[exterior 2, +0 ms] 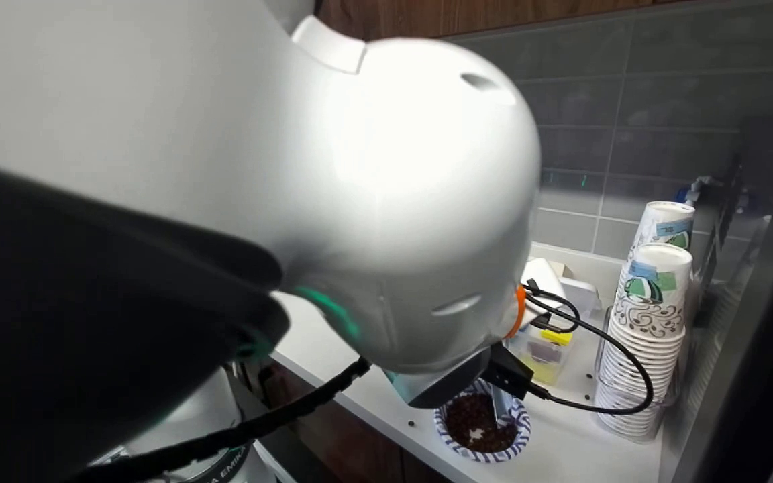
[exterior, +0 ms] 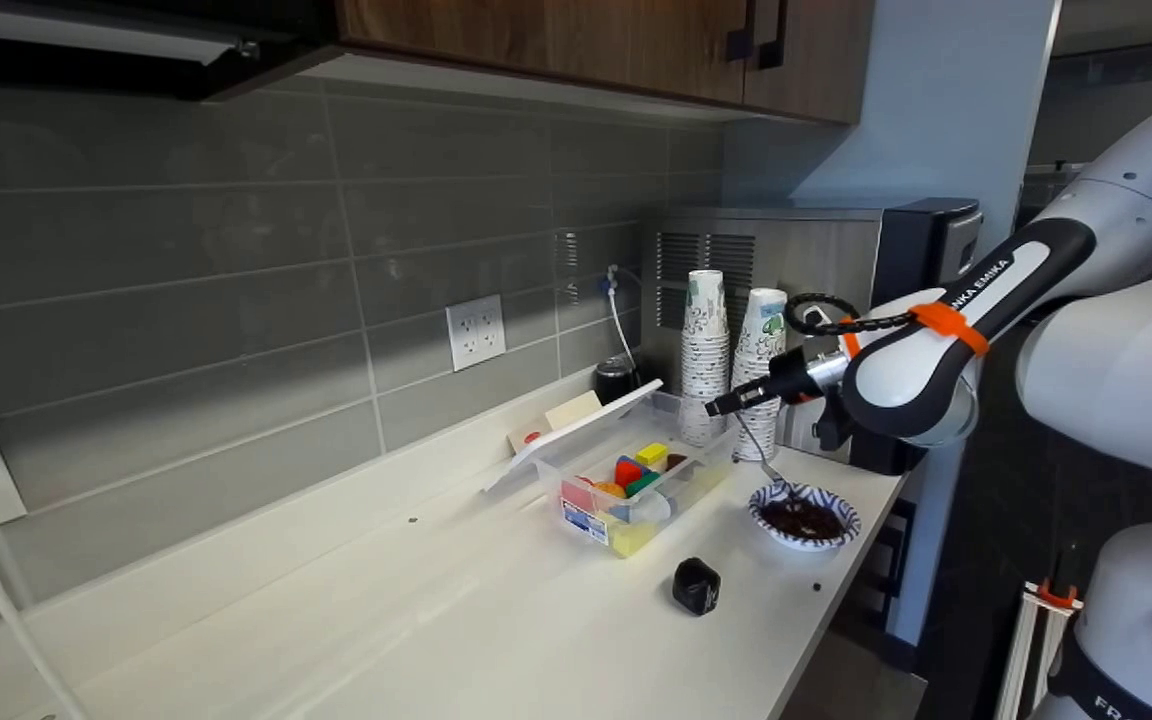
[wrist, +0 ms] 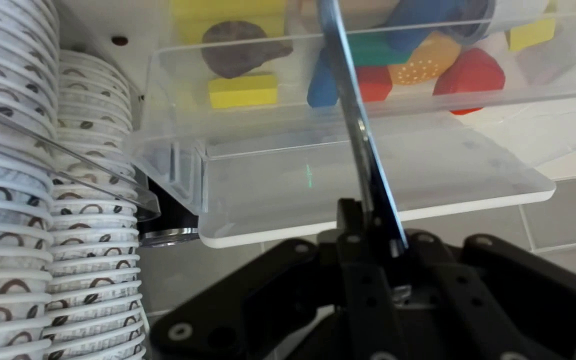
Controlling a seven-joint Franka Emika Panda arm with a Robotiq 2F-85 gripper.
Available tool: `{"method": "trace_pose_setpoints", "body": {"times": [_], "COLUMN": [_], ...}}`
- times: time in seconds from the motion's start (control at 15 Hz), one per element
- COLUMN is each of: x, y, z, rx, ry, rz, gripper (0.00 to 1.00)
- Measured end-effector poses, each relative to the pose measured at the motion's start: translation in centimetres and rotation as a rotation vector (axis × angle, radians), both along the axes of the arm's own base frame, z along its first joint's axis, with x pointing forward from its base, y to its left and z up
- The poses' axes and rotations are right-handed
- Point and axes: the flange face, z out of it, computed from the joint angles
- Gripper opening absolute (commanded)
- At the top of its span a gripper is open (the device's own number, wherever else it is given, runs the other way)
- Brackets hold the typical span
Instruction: Use the spatula to stir the contents in the bowl
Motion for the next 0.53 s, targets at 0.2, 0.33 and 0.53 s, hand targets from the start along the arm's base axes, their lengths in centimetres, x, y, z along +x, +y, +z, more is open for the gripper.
{"method": "trace_pose_setpoints", "body": {"times": [0.2,0.33,0.53], "x": [-0.1,0.2,0.8], "y": [-0.1,0.3,1.2], "z": [-0.2,-0.3,-0.1], "rx": [0.012,0.042,0.103], "ry": [0.053,0.098,0.15], "rz": [-0.01,-0.01,-0.013], "gripper": [0.01,0.01,0.01]}}
